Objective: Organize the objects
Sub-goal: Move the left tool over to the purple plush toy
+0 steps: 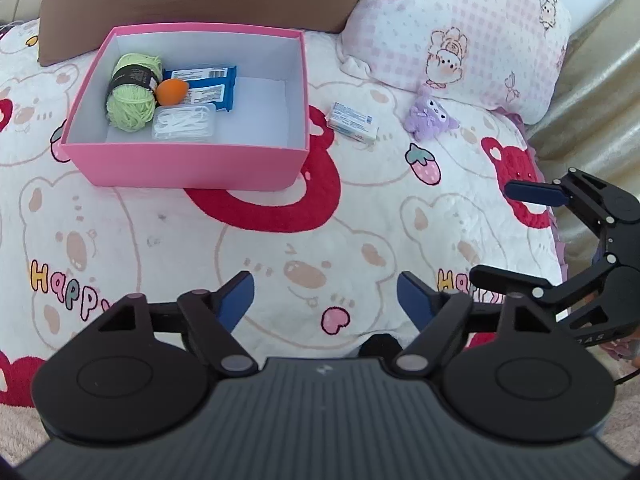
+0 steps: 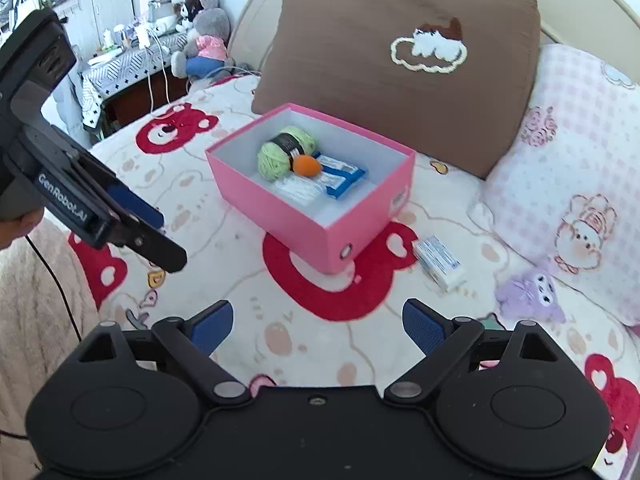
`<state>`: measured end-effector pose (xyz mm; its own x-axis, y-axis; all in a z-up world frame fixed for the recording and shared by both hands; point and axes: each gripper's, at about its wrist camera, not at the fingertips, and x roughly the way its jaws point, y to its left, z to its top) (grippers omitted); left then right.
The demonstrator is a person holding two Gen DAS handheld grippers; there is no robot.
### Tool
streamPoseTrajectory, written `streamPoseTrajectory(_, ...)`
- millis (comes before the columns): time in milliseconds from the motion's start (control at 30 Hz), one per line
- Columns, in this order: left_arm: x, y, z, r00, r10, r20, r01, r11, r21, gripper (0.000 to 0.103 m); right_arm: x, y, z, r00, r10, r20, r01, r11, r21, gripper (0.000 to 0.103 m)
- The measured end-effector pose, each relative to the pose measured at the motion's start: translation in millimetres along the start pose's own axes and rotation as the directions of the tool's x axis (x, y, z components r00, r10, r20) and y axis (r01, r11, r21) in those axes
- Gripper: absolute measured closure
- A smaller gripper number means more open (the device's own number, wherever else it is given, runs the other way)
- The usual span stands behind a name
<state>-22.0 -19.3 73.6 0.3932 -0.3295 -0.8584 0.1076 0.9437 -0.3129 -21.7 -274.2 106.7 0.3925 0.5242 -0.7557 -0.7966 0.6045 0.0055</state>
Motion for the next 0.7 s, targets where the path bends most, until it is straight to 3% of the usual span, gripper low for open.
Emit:
streamPoseTrajectory(67, 3.5, -4.6, 1.0, 1.0, -0.01, 0.003, 0.01, 1.0, 0.003, 0.017, -2.3, -2.9, -4.1, 1.0, -0.018, -0.007, 0.018, 1.0, -0.008, 0.009)
streamPoseTrajectory(133, 7.6, -8.5, 2.2, 0.999, -0.038, 0.011, 0.038, 0.999, -0.004, 0.005, -3.6, -7.4, -7.3, 0.999, -0.031, -0.015, 0.031, 0.999, -0.011, 0.009)
streamPoseTrajectory(433, 24.9, -32.3, 11.0, 0.996, -0.087, 0.031, 0.087, 0.996, -0.011, 0.002, -15.4, -29.8, -11.7, 0.995, -0.094, -0.021, 0.094, 0.996, -0.011, 0.009)
streamPoseTrajectory(700, 42.7, -46.8, 30.3, 0.989, -0.123, 0.082, 0.123, 0.992, 0.001, 0.003, -17.0, -33.1, -8.1, 0.978, -0.205, -0.032, 0.192, 0.952, -0.237, 0.009)
